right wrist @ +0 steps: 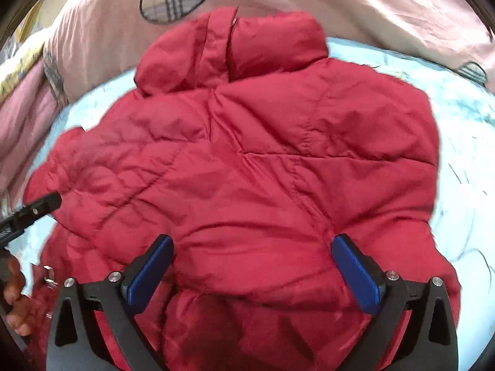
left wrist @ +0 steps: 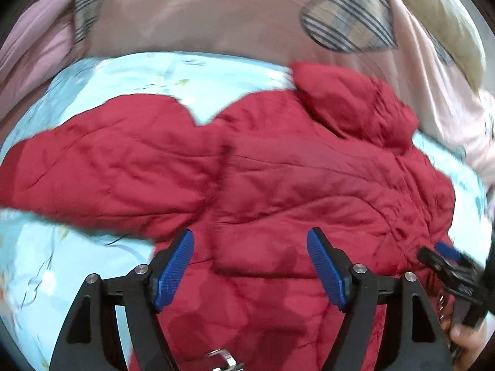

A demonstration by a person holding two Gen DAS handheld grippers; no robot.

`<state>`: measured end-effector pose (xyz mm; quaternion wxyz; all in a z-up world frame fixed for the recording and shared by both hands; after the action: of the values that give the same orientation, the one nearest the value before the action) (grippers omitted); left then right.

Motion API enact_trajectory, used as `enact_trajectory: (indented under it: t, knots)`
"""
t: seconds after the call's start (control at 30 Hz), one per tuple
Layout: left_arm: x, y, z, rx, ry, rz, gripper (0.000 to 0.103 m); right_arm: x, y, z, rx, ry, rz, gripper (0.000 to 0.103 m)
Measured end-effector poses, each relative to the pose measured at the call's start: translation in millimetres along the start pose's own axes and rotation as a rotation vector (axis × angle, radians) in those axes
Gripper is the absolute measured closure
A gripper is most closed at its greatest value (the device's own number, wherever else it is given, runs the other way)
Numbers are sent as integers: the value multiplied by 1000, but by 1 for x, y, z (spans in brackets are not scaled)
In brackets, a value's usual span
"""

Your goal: Fold large clothes

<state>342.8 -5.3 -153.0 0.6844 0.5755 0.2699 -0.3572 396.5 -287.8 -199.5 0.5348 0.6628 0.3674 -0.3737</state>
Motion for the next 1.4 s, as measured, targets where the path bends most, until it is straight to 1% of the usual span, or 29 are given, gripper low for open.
enact_trajectory:
  t: [0.1,0.17,0.23,0.4,0.57,0.7,0.77,0.87,0.97,1.07,1.13,1.17,1.2,1.23,1.3,1.4]
  knots:
    - [-16,1,-32,-87,29,25,27,-22,-2,-5,20,44,11,0]
    - [-26,-1,-59,-161,53,40,23,-35,-7,-11,26,71,-5,0]
    - [-34,-5,-88,-249,62,50,22,-49,-16,-15,26,85,-5,0]
    - [-37,-18,-151,-395,118,15,22,-72,-34,-15,18,111,12,0]
    - [-44,-21,-210,-527,133,47,22,-89,-49,-23,-5,144,14,0]
    - [-37,-25,-255,-606,187,36,22,-99,-60,-28,-18,167,17,0]
    - [-38,-25,-279,-667,179,54,22,-102,-63,-29,-22,171,13,0]
    - [-46,-16,-309,-742,167,108,22,-105,-66,-31,-39,173,9,0]
    - [-53,-5,-330,-784,170,141,22,-105,-70,-35,-52,169,5,0]
    - [-43,-2,-338,-785,170,118,22,-103,-73,-37,-55,174,-3,0]
    - [-37,0,-341,-765,203,103,27,-100,-75,-38,-56,170,-5,0]
    - [-37,2,-341,-747,212,106,44,-99,-75,-38,-58,159,-4,0]
    - [-39,3,-338,-722,199,111,65,-98,-75,-36,-63,133,-1,0]
    - [-39,5,-332,-706,171,112,79,-97,-75,-35,-65,113,2,0]
    - [-48,5,-327,-691,152,136,86,-94,-75,-29,-61,77,4,0]
    - [-70,9,-303,-636,140,192,91,-89,-77,-17,-43,30,-4,0]
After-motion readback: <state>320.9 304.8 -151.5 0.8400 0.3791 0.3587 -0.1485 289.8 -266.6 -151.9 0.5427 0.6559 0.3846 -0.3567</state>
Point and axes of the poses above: each gripper's, at about its wrist camera, not at the fingertips, and x roughly the way its jaws point, z to its right, y to its top, the point moved 6 cm from there along x, roughly the way its jaws point, and after that the axes turned 1 degree about x, right-handed, at the moved point
